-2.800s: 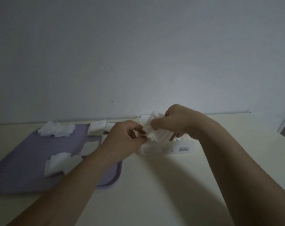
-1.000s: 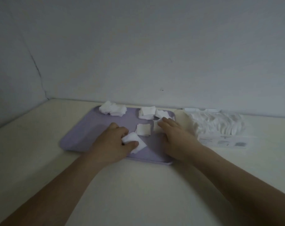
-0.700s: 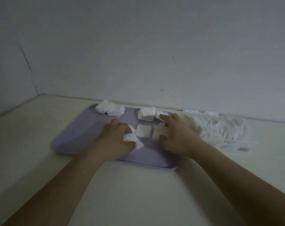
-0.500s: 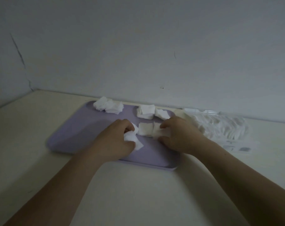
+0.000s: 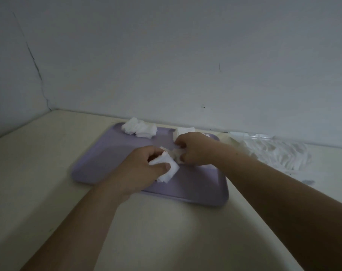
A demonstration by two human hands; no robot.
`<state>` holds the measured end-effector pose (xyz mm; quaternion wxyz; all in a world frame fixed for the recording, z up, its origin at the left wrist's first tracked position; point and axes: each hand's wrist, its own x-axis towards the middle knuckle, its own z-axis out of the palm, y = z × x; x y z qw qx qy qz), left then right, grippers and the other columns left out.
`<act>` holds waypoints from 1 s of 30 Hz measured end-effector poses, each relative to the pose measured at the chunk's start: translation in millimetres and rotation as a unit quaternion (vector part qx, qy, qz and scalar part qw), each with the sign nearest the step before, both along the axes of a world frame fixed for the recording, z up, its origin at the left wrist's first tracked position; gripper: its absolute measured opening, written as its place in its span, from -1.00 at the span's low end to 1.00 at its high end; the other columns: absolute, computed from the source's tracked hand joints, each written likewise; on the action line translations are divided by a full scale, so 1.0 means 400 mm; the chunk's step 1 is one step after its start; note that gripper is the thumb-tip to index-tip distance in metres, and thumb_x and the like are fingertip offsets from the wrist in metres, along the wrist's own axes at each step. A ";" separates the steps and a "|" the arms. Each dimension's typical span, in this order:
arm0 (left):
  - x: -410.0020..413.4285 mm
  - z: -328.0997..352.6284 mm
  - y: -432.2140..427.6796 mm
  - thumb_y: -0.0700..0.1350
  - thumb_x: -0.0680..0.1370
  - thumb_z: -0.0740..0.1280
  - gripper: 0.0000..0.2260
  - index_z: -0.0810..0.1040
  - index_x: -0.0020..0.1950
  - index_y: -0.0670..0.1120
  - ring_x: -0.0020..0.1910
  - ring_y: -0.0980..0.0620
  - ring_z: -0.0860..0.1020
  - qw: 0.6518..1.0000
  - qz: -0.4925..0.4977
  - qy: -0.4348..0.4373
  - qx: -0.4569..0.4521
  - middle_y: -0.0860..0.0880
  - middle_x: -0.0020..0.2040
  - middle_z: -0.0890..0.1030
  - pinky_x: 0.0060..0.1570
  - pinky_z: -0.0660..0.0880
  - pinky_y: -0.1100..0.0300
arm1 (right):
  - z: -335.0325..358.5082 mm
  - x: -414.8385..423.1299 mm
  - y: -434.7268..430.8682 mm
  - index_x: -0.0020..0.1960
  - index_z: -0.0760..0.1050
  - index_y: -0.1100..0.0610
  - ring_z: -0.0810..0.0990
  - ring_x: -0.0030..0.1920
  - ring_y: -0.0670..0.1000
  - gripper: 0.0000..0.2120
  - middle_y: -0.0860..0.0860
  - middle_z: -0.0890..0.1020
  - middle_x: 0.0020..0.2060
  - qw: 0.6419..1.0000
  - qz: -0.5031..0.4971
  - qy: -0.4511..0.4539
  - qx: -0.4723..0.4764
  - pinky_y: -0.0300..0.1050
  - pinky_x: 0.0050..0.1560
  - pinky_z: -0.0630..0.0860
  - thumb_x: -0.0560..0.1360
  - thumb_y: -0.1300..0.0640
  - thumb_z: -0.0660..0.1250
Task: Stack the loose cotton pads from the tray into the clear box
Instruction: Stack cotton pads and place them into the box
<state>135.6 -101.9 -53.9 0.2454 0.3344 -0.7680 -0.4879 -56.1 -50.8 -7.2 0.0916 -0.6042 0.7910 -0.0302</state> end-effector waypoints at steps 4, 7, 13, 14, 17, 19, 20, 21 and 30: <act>-0.007 -0.003 -0.008 -0.09 0.48 0.52 -0.85 0.59 -0.04 0.04 -0.25 0.14 0.50 0.997 0.029 0.051 0.042 0.11 -0.20 0.61 -0.24 0.41 0.31 | 0.005 -0.012 -0.030 0.24 0.59 0.01 0.65 -0.01 0.12 -0.52 -0.01 0.67 -0.01 0.999 -0.005 -0.017 0.046 0.07 0.12 0.64 0.31 0.05 0.41; -0.007 -0.002 -0.013 -0.05 0.35 0.49 -0.67 0.62 0.10 0.00 -0.08 0.01 0.63 0.990 0.026 0.103 0.090 0.02 -0.04 0.71 -0.06 0.55 0.11 | 0.013 -0.021 -0.043 0.14 0.65 0.09 0.68 0.01 0.11 -0.66 0.02 0.69 0.00 0.996 -0.023 -0.058 0.071 0.03 0.10 0.66 0.37 0.14 0.48; 0.000 0.005 -0.009 -0.30 0.50 0.49 -0.77 0.66 0.14 -0.16 -0.11 0.05 0.66 0.980 0.011 0.145 0.133 -0.08 -0.04 0.75 -0.15 0.56 0.27 | 0.015 -0.019 -0.032 -0.09 0.49 -0.02 0.56 -0.15 0.01 -0.78 -0.08 0.57 -0.16 0.996 -0.002 -0.079 0.041 -0.15 -0.24 0.45 0.37 0.11 0.51; 0.000 0.007 -0.006 -0.31 0.52 0.46 -0.82 0.66 0.11 -0.17 -0.13 0.05 0.65 0.978 0.018 0.155 0.137 -0.08 -0.07 0.75 -0.17 0.56 0.27 | 0.014 -0.021 -0.026 -0.10 0.48 -0.02 0.55 -0.15 0.02 -0.77 -0.08 0.56 -0.17 0.996 0.002 -0.089 0.000 -0.17 -0.27 0.43 0.37 0.15 0.51; 0.001 0.010 -0.003 -0.28 0.55 0.43 -0.84 0.66 0.12 -0.20 -0.03 -0.05 0.67 0.959 0.030 0.212 0.184 -0.16 0.04 0.75 0.02 0.60 0.05 | 0.027 -0.022 0.018 0.10 0.52 0.04 0.62 -0.19 0.06 -0.64 0.09 0.67 -0.13 0.953 -0.029 -0.250 -0.169 -0.13 -0.22 0.55 0.37 0.26 0.51; 0.002 0.013 -0.009 -0.28 0.55 0.41 -0.78 0.64 0.20 -0.21 0.07 -0.14 0.67 0.941 0.039 0.253 0.221 -0.22 0.14 0.72 0.07 0.61 -0.04 | 0.029 -0.017 0.068 0.25 0.53 0.11 0.67 -0.20 0.10 -0.54 0.20 0.69 -0.10 0.867 -0.070 -0.423 -0.255 -0.03 -0.19 0.65 0.40 0.32 0.53; 0.002 0.015 -0.010 -0.28 0.56 0.40 -0.76 0.63 0.22 -0.21 0.11 -0.17 0.67 0.934 0.042 0.266 0.233 -0.23 0.17 0.71 0.07 0.61 -0.06 | 0.019 -0.014 0.094 0.26 0.55 0.16 0.69 -0.20 0.13 -0.55 0.23 0.70 -0.08 0.821 -0.093 -0.489 -0.278 0.02 -0.17 0.69 0.41 0.35 0.53; -0.001 0.017 -0.008 -0.29 0.57 0.39 -0.75 0.62 0.24 -0.20 0.14 -0.20 0.67 0.932 0.046 0.272 0.236 -0.22 0.18 0.71 0.08 0.61 -0.07 | 0.003 -0.014 0.120 0.22 0.58 0.22 0.69 -0.19 0.16 -0.60 0.24 0.70 -0.08 0.788 -0.116 -0.532 -0.288 0.06 -0.17 0.69 0.41 0.38 0.53; -0.030 0.003 0.031 -0.32 0.46 0.53 -0.83 0.65 0.00 -0.17 -0.14 -0.05 0.69 0.959 0.145 0.216 0.114 -0.11 -0.10 0.75 -0.04 0.66 -0.01 | -0.099 -0.010 0.186 0.20 0.58 0.39 0.69 0.03 0.17 -0.66 0.27 0.69 0.03 0.616 -0.078 -0.738 -0.263 0.01 0.03 0.70 0.43 0.48 0.39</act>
